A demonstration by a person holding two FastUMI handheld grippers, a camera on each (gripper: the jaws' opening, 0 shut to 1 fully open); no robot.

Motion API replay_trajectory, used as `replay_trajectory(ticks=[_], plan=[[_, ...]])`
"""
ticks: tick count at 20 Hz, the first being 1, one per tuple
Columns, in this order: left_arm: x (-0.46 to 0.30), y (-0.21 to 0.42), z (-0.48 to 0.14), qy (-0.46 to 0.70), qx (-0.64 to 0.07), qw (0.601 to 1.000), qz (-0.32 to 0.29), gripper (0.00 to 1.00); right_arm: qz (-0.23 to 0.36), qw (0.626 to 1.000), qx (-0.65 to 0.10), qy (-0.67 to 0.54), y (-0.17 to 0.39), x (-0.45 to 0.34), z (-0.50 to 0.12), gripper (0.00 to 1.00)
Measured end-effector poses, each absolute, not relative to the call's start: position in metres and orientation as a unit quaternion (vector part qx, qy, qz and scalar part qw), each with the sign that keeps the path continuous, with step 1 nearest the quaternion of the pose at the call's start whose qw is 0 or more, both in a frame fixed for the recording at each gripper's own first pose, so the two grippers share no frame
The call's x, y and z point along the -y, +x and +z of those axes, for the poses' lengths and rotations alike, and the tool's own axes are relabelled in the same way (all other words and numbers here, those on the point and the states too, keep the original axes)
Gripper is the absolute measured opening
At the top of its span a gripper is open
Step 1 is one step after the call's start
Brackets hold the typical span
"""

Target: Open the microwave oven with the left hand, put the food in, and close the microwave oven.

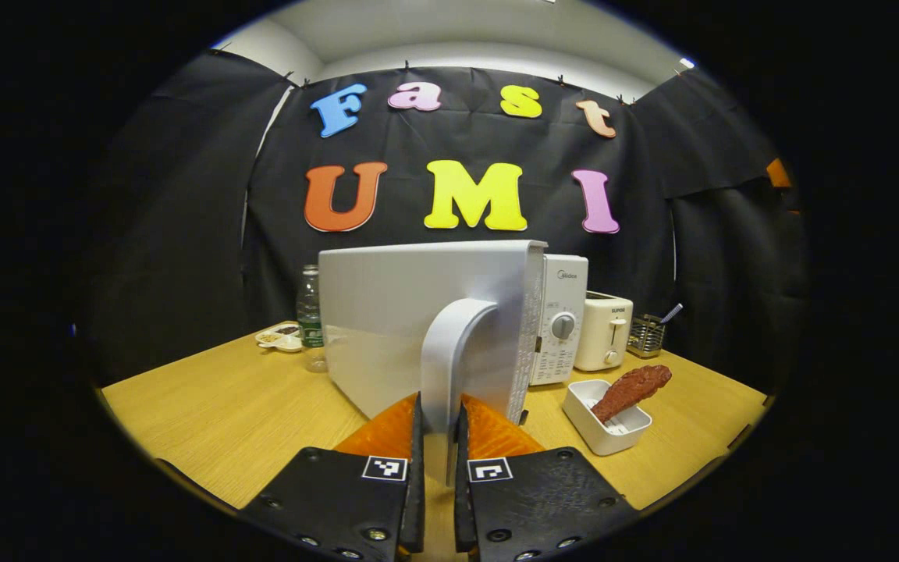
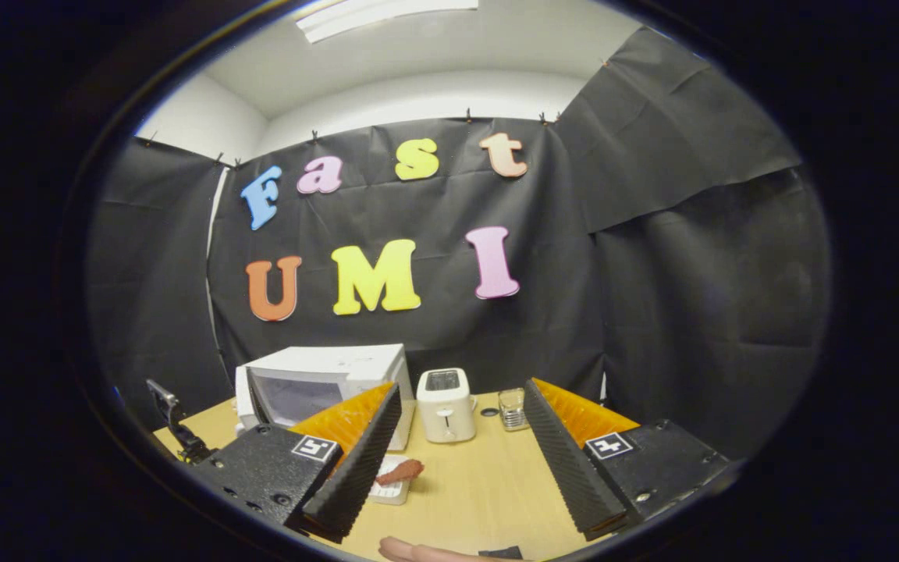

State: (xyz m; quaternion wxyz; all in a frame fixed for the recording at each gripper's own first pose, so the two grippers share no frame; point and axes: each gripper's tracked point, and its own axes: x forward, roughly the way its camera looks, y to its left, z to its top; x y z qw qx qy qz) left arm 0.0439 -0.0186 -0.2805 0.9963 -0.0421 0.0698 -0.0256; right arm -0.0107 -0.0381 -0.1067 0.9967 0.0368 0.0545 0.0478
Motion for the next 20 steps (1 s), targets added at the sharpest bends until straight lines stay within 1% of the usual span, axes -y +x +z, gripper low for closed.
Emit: replay_trajectory(ticks=[2, 3, 4, 5, 7, 8, 9, 10, 11, 12, 13, 14, 15, 16, 17, 18, 19, 20], plan=[[-0.008, 0.03, -0.281, -0.042, -0.072, 0.996, -0.008, 0.14, 0.054, 0.996, -0.056, 0.032, -0.013, 0.031, -0.11, 1.0], [-0.024, 0.023, -0.282, -0.043, -0.073, 0.996, 0.003, 0.14, 0.057, 0.996, -0.057, 0.03, -0.015, 0.027, -0.112, 0.9], [-0.041, 0.017, -0.282, -0.04, -0.073, 0.996, 0.015, 0.14, 0.062, 0.996, -0.06, 0.028, -0.015, 0.022, -0.114, 1.0], [-0.058, 0.011, -0.284, -0.037, -0.073, 0.996, 0.029, 0.14, 0.068, 0.995, -0.061, 0.026, -0.015, 0.016, -0.117, 0.9], [-0.09, 0.0, -0.287, -0.04, -0.076, 0.995, 0.051, 0.13, 0.074, 0.995, -0.068, 0.022, -0.014, 0.009, -0.123, 0.9], [-0.102, -0.005, -0.29, -0.052, -0.084, 0.994, 0.055, 0.12, 0.078, 0.994, -0.071, 0.02, -0.014, 0.005, -0.127, 1.0], [-0.112, -0.014, -0.295, -0.061, -0.091, 0.992, 0.057, 0.12, 0.081, 0.994, -0.076, 0.019, -0.013, 0.002, -0.13, 0.9], [-0.127, -0.023, -0.297, -0.06, -0.092, 0.992, 0.07, 0.2, 0.084, 0.993, -0.079, 0.019, -0.012, 0.0, -0.132, 0.9], [-0.145, -0.032, -0.297, -0.05, -0.091, 0.991, 0.088, 0.37, 0.085, 0.993, -0.081, 0.018, -0.011, -0.001, -0.136, 1.0], [-0.157, -0.045, -0.295, -0.037, -0.08, 0.991, 0.101, 0.71, 0.084, 0.993, -0.084, 0.017, -0.008, -0.002, -0.138, 0.9], [-0.169, -0.049, -0.295, -0.02, -0.074, 0.99, 0.118, 0.92, 0.083, 0.993, -0.087, 0.017, -0.006, -0.001, -0.142, 0.9], [-0.183, -0.057, -0.292, -0.003, -0.069, 0.988, 0.141, 0.93, 0.082, 0.992, -0.091, 0.016, -0.004, -0.002, -0.144, 1.0], [-0.19, -0.06, -0.293, 0.005, -0.07, 0.986, 0.148, 0.93, 0.081, 0.992, -0.096, 0.016, -0.001, -0.002, -0.149, 1.0], [-0.188, -0.064, -0.292, 0.002, -0.076, 0.987, 0.143, 0.92, 0.081, 0.991, -0.101, 0.016, 0.002, -0.002, -0.153, 0.9], [-0.185, -0.067, -0.289, -0.007, -0.078, 0.987, 0.141, 0.92, 0.081, 0.991, -0.107, 0.015, 0.007, -0.003, -0.158, 1.0], [-0.181, -0.071, -0.283, -0.014, -0.077, 0.988, 0.136, 0.92, 0.082, 0.99, -0.115, 0.014, 0.01, -0.003, -0.163, 1.0], [-0.179, -0.073, -0.277, -0.022, -0.078, 0.988, 0.133, 0.92, 0.083, 0.989, -0.123, 0.013, 0.014, -0.004, -0.168, 0.9], [-0.175, -0.075, -0.27, -0.029, -0.076, 0.988, 0.131, 0.92, 0.085, 0.988, -0.132, 0.011, 0.018, -0.004, -0.173, 1.0]])
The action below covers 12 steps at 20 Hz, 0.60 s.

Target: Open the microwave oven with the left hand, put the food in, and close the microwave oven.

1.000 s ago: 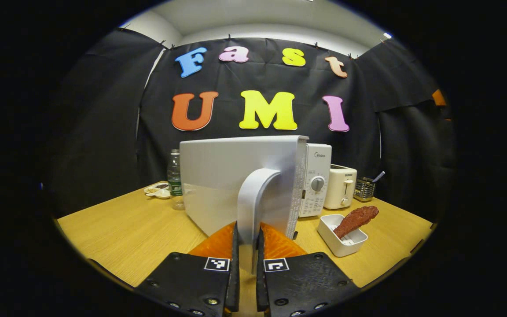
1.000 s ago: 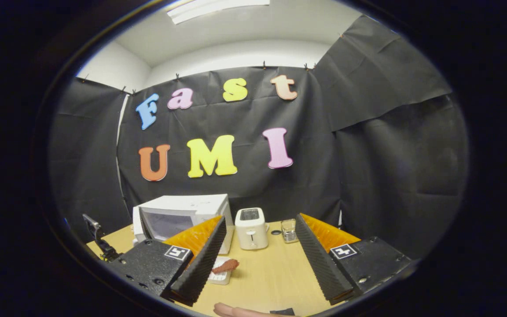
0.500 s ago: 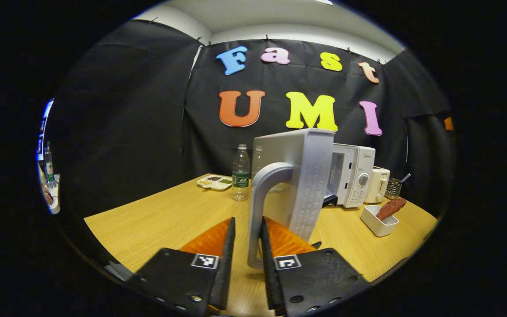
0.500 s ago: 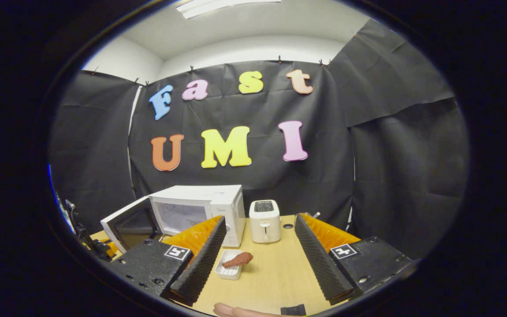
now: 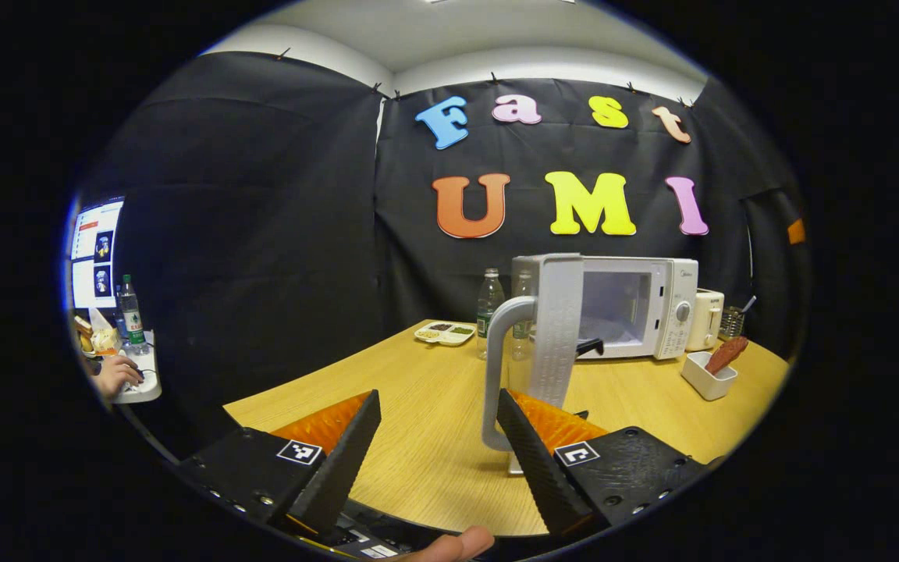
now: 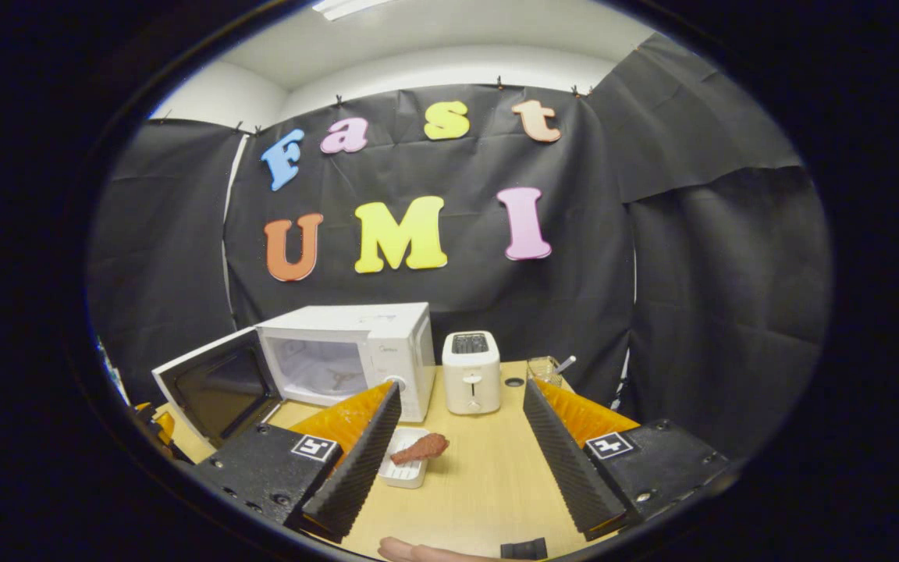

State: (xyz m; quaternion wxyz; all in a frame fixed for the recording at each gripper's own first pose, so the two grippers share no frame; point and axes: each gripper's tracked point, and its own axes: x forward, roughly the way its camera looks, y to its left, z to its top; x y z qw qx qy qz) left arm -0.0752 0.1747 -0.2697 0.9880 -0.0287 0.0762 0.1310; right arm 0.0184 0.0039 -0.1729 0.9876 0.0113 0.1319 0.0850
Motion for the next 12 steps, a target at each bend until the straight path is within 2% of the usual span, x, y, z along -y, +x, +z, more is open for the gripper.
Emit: replay_trajectory(ticks=[1, 2, 3, 7, 12], plan=[[-0.171, -0.075, -0.261, -0.035, -0.072, 0.988, 0.129, 0.92, 0.086, 0.987, -0.139, 0.011, 0.023, -0.003, -0.176, 1.0], [-0.167, -0.075, -0.251, -0.041, -0.067, 0.989, 0.123, 0.92, 0.086, 0.986, -0.145, 0.01, 0.028, -0.002, -0.178, 0.9], [-0.161, -0.073, -0.241, -0.047, -0.063, 0.99, 0.116, 0.92, 0.085, 0.985, -0.151, 0.007, 0.035, -0.001, -0.182, 1.0], [-0.133, -0.055, -0.203, -0.066, -0.06, 0.992, 0.091, 0.92, 0.087, 0.981, -0.171, -0.019, 0.057, 0.004, -0.191, 1.0], [-0.1, -0.028, -0.155, -0.035, -0.042, 0.997, 0.058, 0.93, 0.11, 0.971, -0.21, -0.03, 0.08, 0.0, -0.215, 1.0]])
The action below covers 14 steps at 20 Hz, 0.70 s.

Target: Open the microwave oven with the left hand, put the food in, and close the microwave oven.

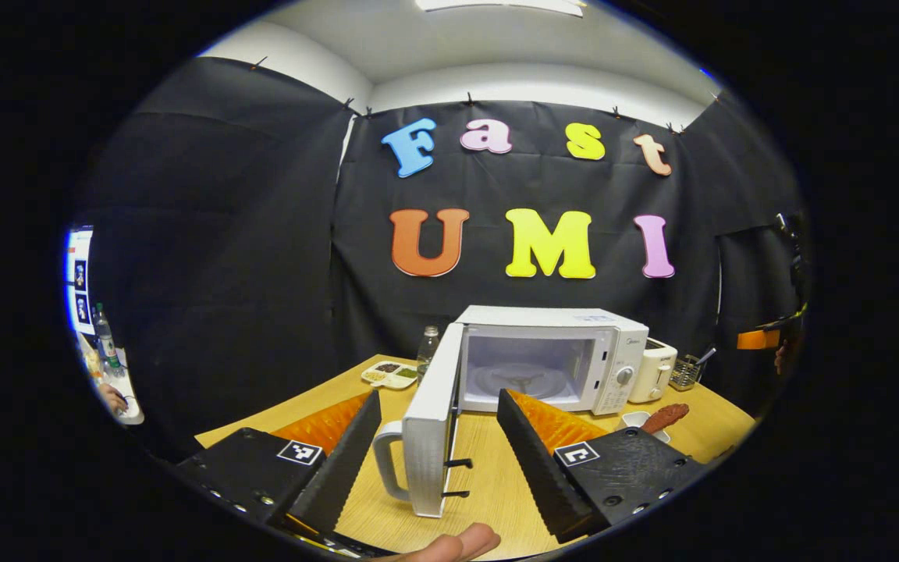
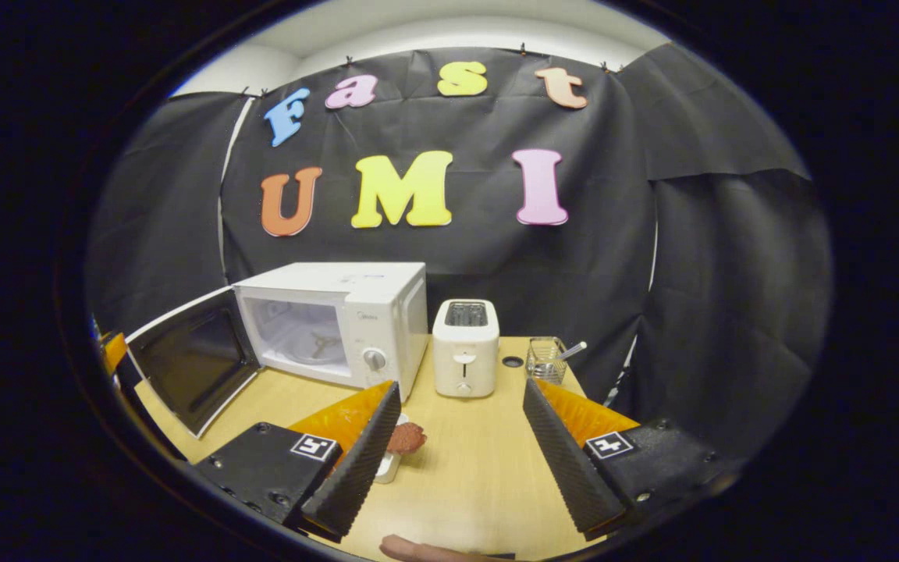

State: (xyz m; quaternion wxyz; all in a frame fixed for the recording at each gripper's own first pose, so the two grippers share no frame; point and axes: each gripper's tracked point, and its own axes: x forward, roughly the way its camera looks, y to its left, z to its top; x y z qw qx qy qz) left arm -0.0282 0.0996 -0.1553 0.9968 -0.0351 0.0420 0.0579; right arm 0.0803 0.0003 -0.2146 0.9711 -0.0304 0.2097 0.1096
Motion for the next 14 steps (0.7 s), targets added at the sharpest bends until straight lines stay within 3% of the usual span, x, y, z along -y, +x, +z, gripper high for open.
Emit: replay_trajectory(ticks=[11, 12, 13, 14], plan=[[-0.033, 0.014, -0.079, -0.014, 0.022, 1.0, 0.009, 0.92, 0.198, 0.901, -0.383, 0.055, 0.123, -0.028, -0.32, 1.0], [-0.028, 0.016, -0.078, -0.014, 0.026, 1.0, 0.005, 0.92, 0.208, 0.889, -0.402, 0.073, 0.122, -0.032, -0.33, 0.89], [-0.026, 0.016, -0.077, -0.015, 0.028, 0.999, 0.006, 0.92, 0.216, 0.878, -0.418, 0.088, 0.126, -0.038, -0.34, 0.96], [-0.024, 0.018, -0.078, -0.018, 0.028, 0.999, 0.005, 0.93, 0.223, 0.867, -0.433, 0.1, 0.125, -0.04, -0.348, 0.95]])
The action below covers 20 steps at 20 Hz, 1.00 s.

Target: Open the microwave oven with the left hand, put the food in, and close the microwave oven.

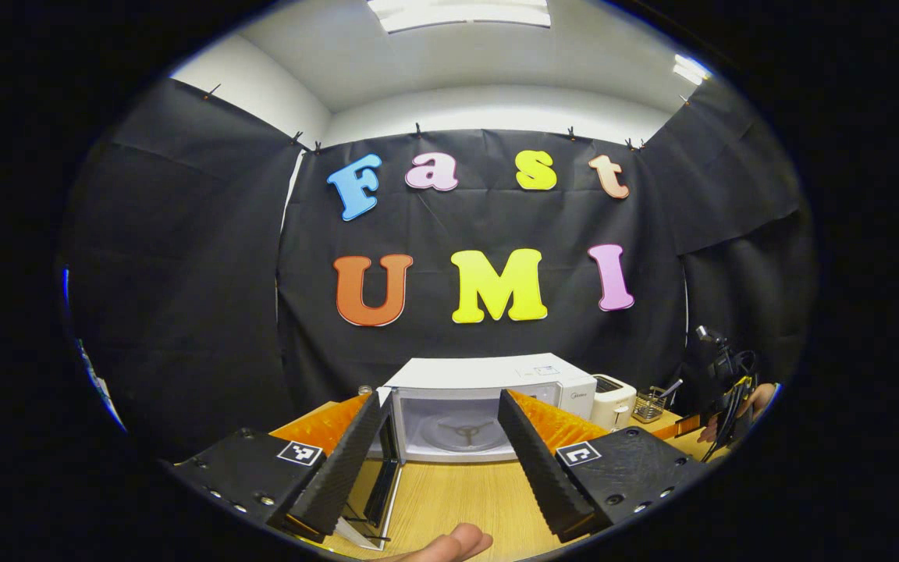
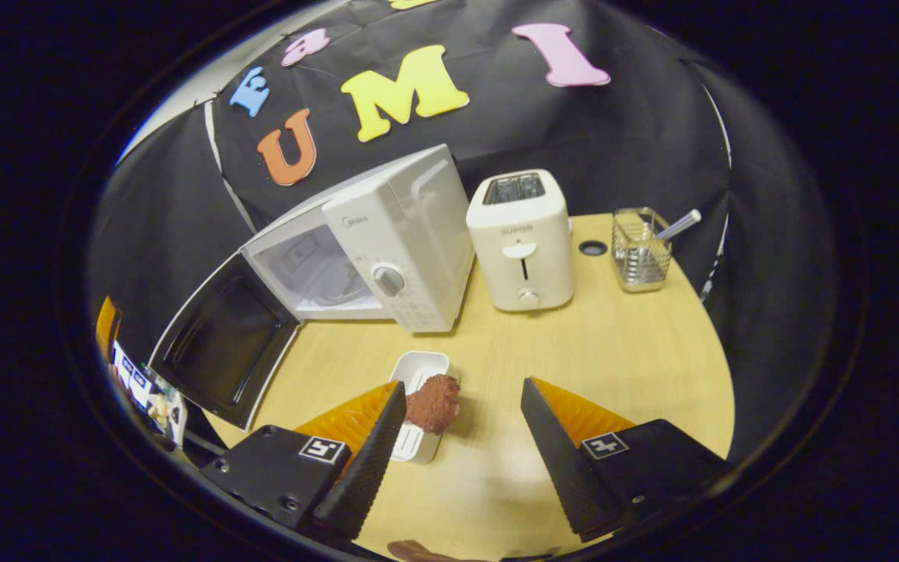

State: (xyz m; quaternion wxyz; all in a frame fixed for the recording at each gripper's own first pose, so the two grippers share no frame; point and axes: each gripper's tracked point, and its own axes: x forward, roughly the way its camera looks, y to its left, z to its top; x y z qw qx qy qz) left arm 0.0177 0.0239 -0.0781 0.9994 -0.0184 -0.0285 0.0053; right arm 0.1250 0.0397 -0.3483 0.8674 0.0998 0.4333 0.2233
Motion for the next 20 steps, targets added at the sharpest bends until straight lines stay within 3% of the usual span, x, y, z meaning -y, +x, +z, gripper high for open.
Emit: replay_trajectory(ticks=[4, 5, 6, 7, 8, 11, 12, 18, 19, 20], plan=[[-0.021, 0.019, -0.089, -0.019, 0.017, 1.0, 0.0, 0.93, 0.247, 0.829, -0.481, 0.146, 0.119, -0.057, -0.373, 0.86], [-0.023, 0.019, -0.091, -0.016, 0.015, 1.0, 0.002, 0.94, 0.247, 0.817, -0.494, 0.164, 0.116, -0.06, -0.377, 0.8], [-0.024, 0.019, -0.095, -0.014, 0.011, 1.0, 0.005, 0.93, 0.246, 0.805, -0.505, 0.191, 0.115, -0.064, -0.38, 0.65], [-0.025, 0.019, -0.1, -0.011, 0.006, 1.0, 0.009, 0.93, 0.25, 0.791, -0.514, 0.218, 0.113, -0.071, -0.382, 0.71], [-0.028, 0.019, -0.103, -0.006, 0.005, 1.0, 0.016, 0.94, 0.249, 0.776, -0.526, 0.243, 0.111, -0.074, -0.385, 0.54], [-0.033, 0.017, -0.113, 0.012, -0.005, 1.0, 0.025, 0.94, 0.237, 0.751, -0.533, 0.308, 0.109, -0.081, -0.388, 0.19], [-0.033, 0.017, -0.114, 0.019, -0.006, 0.999, 0.025, 0.93, 0.239, 0.754, -0.528, 0.31, 0.106, -0.078, -0.388, 0.15], [-0.042, 0.007, -0.11, 0.029, 0.008, 0.999, 0.029, 0.94, 0.223, 0.789, -0.493, 0.289, 0.09, -0.073, -0.368, 0.13], [-0.047, 0.007, -0.11, 0.026, 0.009, 0.999, 0.033, 0.88, 0.225, 0.796, -0.485, 0.284, 0.086, -0.075, -0.361, 0.13], [-0.049, 0.006, -0.113, 0.019, 0.006, 0.999, 0.032, 0.95, 0.227, 0.8, -0.477, 0.284, 0.083, -0.078, -0.354, 0.13]])
